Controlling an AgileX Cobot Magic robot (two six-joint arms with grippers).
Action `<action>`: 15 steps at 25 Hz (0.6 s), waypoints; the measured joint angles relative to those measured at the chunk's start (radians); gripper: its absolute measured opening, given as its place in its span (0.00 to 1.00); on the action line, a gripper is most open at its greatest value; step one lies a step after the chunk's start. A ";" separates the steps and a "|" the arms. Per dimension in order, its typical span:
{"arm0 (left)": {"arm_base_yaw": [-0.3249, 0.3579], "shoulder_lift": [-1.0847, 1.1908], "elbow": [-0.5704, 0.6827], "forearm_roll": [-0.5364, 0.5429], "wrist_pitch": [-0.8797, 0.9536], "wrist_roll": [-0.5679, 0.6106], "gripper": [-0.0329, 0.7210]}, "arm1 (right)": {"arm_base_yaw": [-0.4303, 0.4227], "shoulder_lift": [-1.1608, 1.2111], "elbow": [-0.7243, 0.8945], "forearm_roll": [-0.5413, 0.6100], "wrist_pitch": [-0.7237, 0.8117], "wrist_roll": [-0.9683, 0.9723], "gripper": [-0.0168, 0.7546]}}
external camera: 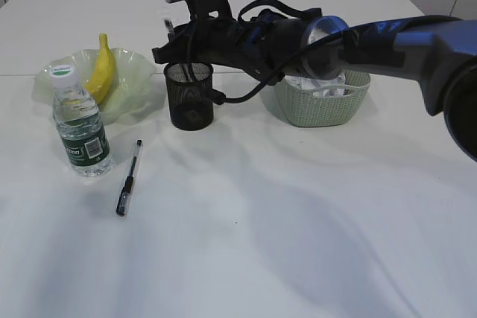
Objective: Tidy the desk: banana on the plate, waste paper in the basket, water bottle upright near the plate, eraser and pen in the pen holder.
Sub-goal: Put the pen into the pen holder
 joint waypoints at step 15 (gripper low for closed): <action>0.000 0.000 0.000 0.000 -0.006 0.000 0.65 | 0.000 -0.047 0.000 0.000 0.117 0.000 0.24</action>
